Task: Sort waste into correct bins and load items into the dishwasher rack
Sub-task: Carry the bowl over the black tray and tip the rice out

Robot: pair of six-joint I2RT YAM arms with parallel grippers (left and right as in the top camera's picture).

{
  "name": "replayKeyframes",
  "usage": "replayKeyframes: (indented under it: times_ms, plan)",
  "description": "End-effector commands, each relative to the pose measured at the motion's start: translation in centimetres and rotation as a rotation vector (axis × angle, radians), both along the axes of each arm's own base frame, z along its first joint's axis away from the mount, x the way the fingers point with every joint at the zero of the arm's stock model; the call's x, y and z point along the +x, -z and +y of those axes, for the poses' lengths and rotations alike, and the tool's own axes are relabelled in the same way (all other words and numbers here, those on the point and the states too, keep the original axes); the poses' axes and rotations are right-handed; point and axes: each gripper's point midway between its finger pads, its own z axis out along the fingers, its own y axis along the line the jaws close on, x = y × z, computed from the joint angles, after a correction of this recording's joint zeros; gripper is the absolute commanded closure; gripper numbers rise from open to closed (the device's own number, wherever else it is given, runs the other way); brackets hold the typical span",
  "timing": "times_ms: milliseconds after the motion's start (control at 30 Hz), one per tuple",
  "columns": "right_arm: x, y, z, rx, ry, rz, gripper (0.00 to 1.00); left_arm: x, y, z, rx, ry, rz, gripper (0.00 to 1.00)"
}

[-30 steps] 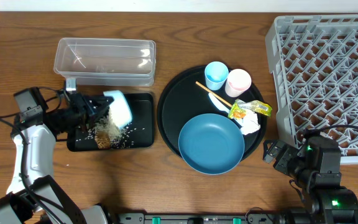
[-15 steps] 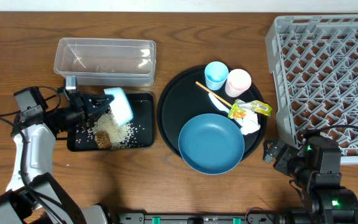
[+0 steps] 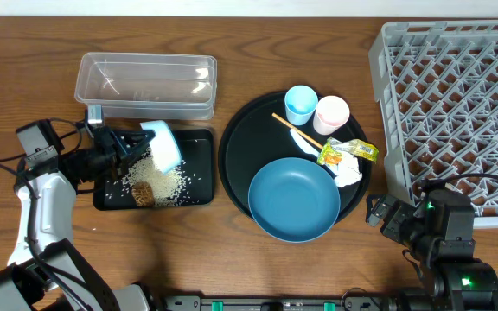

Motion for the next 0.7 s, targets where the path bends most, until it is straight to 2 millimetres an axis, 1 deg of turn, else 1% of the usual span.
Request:
replayKeyframes:
  times_ms: [0,67,100,133,167,200,233,267,300,333,367,400,467,500,567,667]
  plan:
    - [0.2,-0.6,-0.3,-0.017,0.002,-0.019,0.01,-0.1,-0.7,-0.1,-0.053,0.014,-0.008,0.94]
    - [0.2,-0.6,-0.3,-0.017,0.002,-0.019,0.01,0.5,0.8,0.9,0.026,-0.043,0.035,0.94]
    - [0.2,-0.6,-0.3,-0.017,0.002,-0.019,0.01,0.3,0.8,1.0,0.004,-0.050,0.065,0.94]
    - [0.2,-0.6,-0.3,-0.017,0.002,-0.018,0.01,0.1,0.2,0.7,-0.037,-0.033,0.055,0.94]
    - [0.2,-0.6,-0.3,-0.017,0.002,-0.019,0.01,0.1,-0.3,0.5,-0.039,-0.014,0.011,0.93]
    - [0.2,-0.7,-0.3,-0.017,0.002,-0.019,0.01,0.2,-0.2,0.7,-0.018,-0.019,0.001,0.94]
    - [0.2,-0.6,-0.3,-0.017,0.002,-0.019,0.01,0.5,0.5,1.1,0.024,-0.040,0.012,0.94]
    - [0.2,-0.6,-0.3,-0.017,0.002,-0.019,0.01,0.6,0.7,1.2,0.028,-0.047,0.024,0.94]
    - [0.2,-0.6,-0.3,-0.017,0.002,-0.019,0.01,0.4,0.1,0.9,-0.007,-0.032,0.017,0.94]
    - [0.2,-0.6,-0.3,-0.017,0.002,-0.019,0.01,0.1,-0.9,0.4,-0.054,-0.001,-0.016,0.94]
    - [0.2,-0.6,-0.3,-0.017,0.002,-0.019,0.01,0.0,-1.3,0.3,-0.062,0.014,-0.046,0.94]
    - [0.2,-0.6,-0.3,-0.017,0.002,-0.019,0.01,0.3,-0.8,0.6,-0.024,-0.002,-0.045,0.94]
    - [0.2,-0.6,-0.3,-0.017,0.002,-0.019,0.01,0.8,0.7,1.5,0.045,-0.057,0.013,0.94]
    - [0.2,-0.6,-0.3,-0.017,0.002,-0.019,0.01,0.7,0.4,1.3,0.021,-0.049,0.014,0.94]
    - [0.2,-0.6,-0.3,-0.017,0.002,-0.019,0.01,0.4,-0.7,0.8,-0.019,-0.010,-0.039,0.94]
    - [0.2,-0.6,-0.3,-0.017,0.002,-0.018,0.01,0.8,0.4,1.4,0.049,-0.044,-0.020,0.94]
